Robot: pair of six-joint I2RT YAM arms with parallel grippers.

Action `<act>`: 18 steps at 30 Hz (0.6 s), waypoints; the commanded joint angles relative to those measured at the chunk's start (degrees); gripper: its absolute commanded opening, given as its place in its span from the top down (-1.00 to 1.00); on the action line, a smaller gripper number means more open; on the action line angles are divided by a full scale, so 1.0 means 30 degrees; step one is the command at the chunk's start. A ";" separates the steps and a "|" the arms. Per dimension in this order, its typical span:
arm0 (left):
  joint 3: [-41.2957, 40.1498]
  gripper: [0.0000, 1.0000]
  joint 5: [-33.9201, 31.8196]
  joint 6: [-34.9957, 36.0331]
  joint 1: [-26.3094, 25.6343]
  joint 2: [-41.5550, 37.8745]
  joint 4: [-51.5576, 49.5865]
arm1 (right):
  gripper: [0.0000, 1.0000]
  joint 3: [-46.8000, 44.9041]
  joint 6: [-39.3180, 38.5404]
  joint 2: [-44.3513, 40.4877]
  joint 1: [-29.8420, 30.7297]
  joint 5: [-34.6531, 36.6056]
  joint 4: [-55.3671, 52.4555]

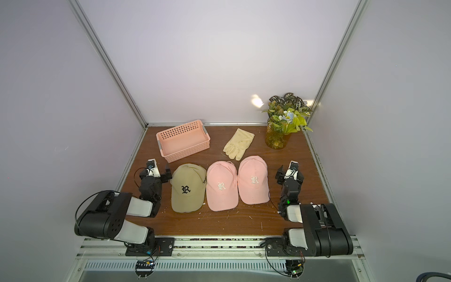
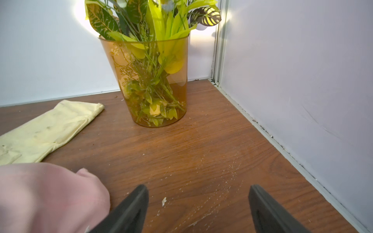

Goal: Turn the baseball cap inside out
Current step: Reset both arms

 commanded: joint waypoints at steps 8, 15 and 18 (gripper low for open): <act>0.0890 -0.98 0.0431 -0.0505 0.0376 0.0249 -0.0272 | -0.99 0.0425 -0.0508 0.3343 -0.0109 -0.0888 0.5072; 0.0951 -0.98 0.0425 -0.0398 0.0354 0.0266 -0.0362 | -0.99 0.0995 -0.0450 0.2814 -0.0134 -0.0977 0.3192; 0.0948 -0.98 0.0423 -0.0413 0.0343 0.0264 -0.0417 | -0.99 0.0967 -0.0444 0.2853 -0.0130 -0.0971 0.3261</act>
